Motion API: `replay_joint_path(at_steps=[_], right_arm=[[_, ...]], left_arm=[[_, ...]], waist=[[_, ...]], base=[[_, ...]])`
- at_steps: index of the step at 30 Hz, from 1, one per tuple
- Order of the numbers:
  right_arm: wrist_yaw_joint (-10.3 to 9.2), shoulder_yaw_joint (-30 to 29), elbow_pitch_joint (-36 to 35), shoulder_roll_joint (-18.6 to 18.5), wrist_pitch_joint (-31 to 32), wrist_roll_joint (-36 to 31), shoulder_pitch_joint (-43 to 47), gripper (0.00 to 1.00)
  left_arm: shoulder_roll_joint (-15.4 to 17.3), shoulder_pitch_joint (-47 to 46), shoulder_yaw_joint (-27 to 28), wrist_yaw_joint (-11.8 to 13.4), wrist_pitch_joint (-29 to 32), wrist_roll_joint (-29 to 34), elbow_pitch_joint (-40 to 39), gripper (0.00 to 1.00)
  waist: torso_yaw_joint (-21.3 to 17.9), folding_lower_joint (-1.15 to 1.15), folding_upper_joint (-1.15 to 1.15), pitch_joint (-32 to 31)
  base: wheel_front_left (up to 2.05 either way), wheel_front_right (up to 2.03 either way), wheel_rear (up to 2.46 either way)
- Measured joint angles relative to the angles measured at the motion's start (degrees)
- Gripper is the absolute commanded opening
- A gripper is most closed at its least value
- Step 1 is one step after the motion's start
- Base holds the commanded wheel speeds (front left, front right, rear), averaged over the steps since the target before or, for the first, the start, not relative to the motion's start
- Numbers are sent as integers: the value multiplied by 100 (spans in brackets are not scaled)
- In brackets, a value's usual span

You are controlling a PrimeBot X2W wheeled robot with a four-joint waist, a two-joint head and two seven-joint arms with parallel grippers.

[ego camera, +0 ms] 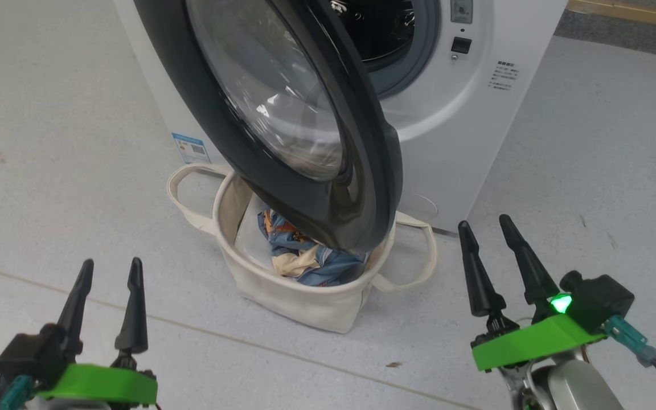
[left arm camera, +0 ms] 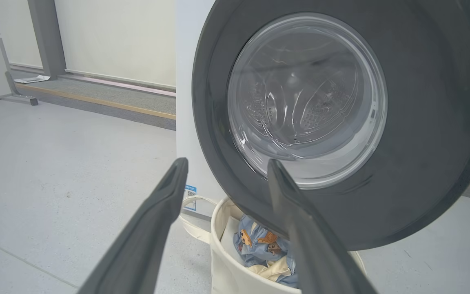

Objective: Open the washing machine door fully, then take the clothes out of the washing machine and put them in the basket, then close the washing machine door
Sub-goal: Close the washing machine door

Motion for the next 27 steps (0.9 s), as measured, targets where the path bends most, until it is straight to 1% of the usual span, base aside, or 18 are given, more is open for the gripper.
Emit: replay_joint_path(at_steps=[5,9,17,22,27], right_arm=[[0,63,16,-1,0,0,8,100],[0,99,29,-1,0,1,75,100],[0,124,65,-1,0,8,82,100],[0,133,82,-1,0,7,82,100],[0,155,97,-1,0,7,82,100]], left_arm=[[-146,146,154,-148,0,410,25,100],[-303,152,279,-249,0,548,100,100],[-414,153,356,-408,0,901,202,100],[-490,153,392,-452,0,951,204,100],[-566,154,450,-547,0,1012,274,100]], waist=[[-16,0,0,-47],[-1,0,0,-66],[13,0,0,-85],[34,0,0,-85],[62,0,0,-99]], base=[[0,0,0],[0,0,0],[0,0,0],[0,0,0],[0,0,0]])
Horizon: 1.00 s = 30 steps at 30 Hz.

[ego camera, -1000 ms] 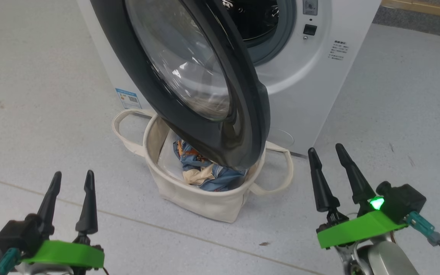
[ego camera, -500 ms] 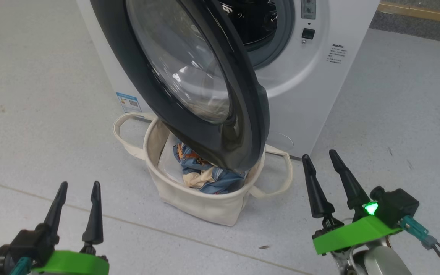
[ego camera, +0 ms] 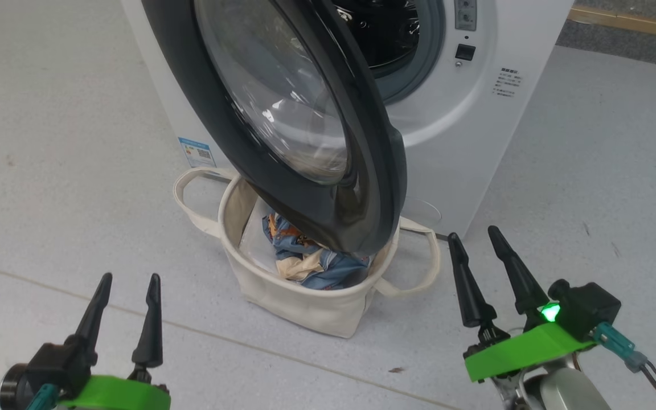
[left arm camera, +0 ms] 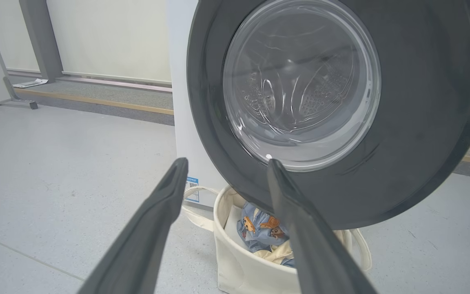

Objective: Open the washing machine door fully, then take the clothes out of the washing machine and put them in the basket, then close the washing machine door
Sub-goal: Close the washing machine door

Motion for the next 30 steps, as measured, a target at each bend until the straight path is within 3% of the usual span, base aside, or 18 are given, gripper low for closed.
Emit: replay_joint_path(at_steps=[4,5,6,7,22,30], right_arm=[[0,66,16,0,0,-8,-1,100],[0,130,42,0,0,-18,-2,78],[0,214,54,0,0,-34,-4,9],[0,296,64,-1,0,-47,-13,0],[0,1634,309,-21,0,1,-975,0],[0,1369,613,-52,0,-7,-1619,0]], left_arm=[[-68,-1,23,-27,0,32,12,100],[-79,-1,25,-47,0,32,19,100],[-88,-1,31,-48,0,32,24,100],[-97,-1,35,-49,0,32,29,100],[-165,-97,55,-100,-1,30,152,100],[-246,-369,45,-105,0,30,147,100]], waist=[[41,0,0,2],[48,0,0,6],[52,0,0,10],[57,0,0,15],[309,0,0,367],[500,0,0,751]], base=[[0,0,0],[0,0,0],[0,0,0],[0,0,0],[0,0,0],[0,0,0]])
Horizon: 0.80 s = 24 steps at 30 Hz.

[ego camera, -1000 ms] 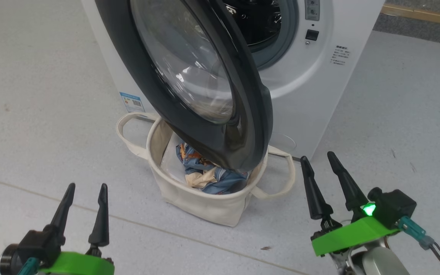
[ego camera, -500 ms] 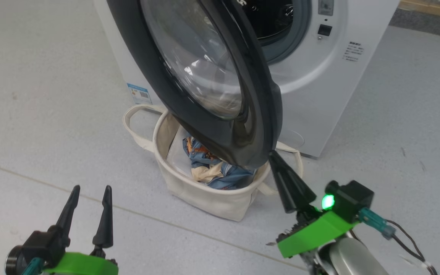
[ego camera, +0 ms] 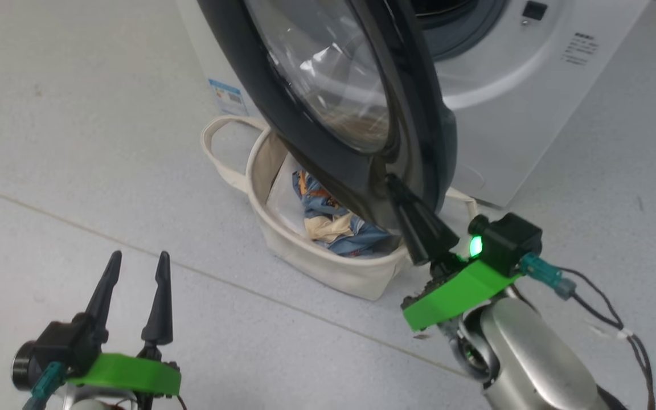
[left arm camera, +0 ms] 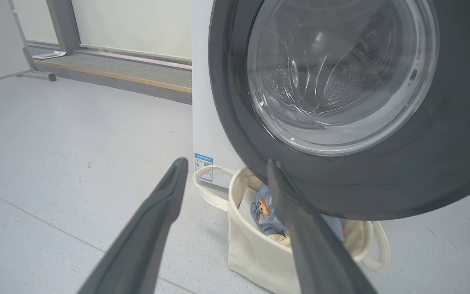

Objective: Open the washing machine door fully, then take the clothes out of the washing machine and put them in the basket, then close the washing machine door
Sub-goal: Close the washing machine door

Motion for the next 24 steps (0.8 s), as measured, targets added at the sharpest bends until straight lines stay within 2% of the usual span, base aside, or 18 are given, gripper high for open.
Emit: replay_joint_path(at_steps=[10,24], right_arm=[[1,-393,-43,-11,0,-62,-282,0],[1,-1249,-236,-22,0,-202,-917,0]], left_arm=[[-52,-216,-33,-1,0,-1,-1,100],[-53,-615,-252,-1,0,-8,1,100]], waist=[[180,0,0,420],[126,0,0,878]], base=[[0,0,0],[0,0,0]])
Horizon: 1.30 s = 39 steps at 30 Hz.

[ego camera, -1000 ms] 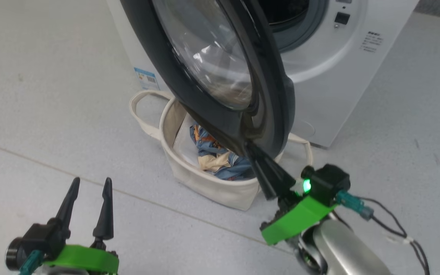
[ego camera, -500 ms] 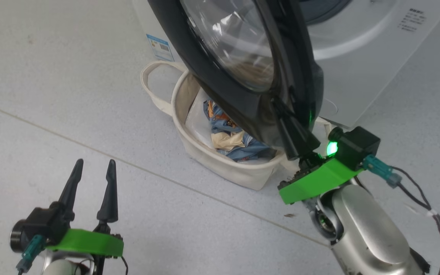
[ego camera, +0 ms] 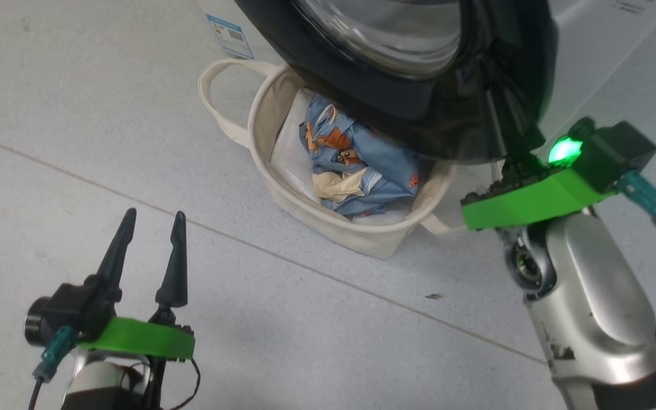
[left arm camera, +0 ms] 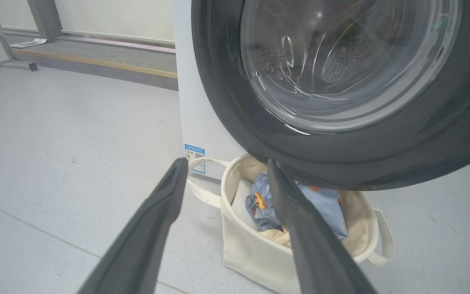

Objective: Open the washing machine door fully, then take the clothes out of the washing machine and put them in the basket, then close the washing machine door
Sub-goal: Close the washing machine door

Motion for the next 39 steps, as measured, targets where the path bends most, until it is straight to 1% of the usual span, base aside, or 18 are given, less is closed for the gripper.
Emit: replay_joint_path(at_steps=[9,15,19,30,39], right_arm=[[1,-434,244,-3,0,0,-616,0],[1,-717,474,-10,-43,-132,-971,0],[1,-929,480,-8,-43,-187,-1156,0],[1,-1971,469,-10,-43,-185,-1716,0],[4,-2112,269,-2,-49,-143,-1808,0]], left_arm=[[0,-81,-109,-1,0,0,37,100],[-36,-152,-191,-1,0,0,55,100],[-67,-221,-276,-1,0,0,58,100],[-144,-406,-434,-1,0,-35,69,100],[-175,-522,-504,-1,0,-36,94,100]], waist=[[-22,0,0,161],[39,0,0,285],[110,0,0,406],[346,0,0,753],[448,0,0,930]], base=[[0,0,0],[0,0,0],[0,0,0],[0,0,0],[0,0,0]])
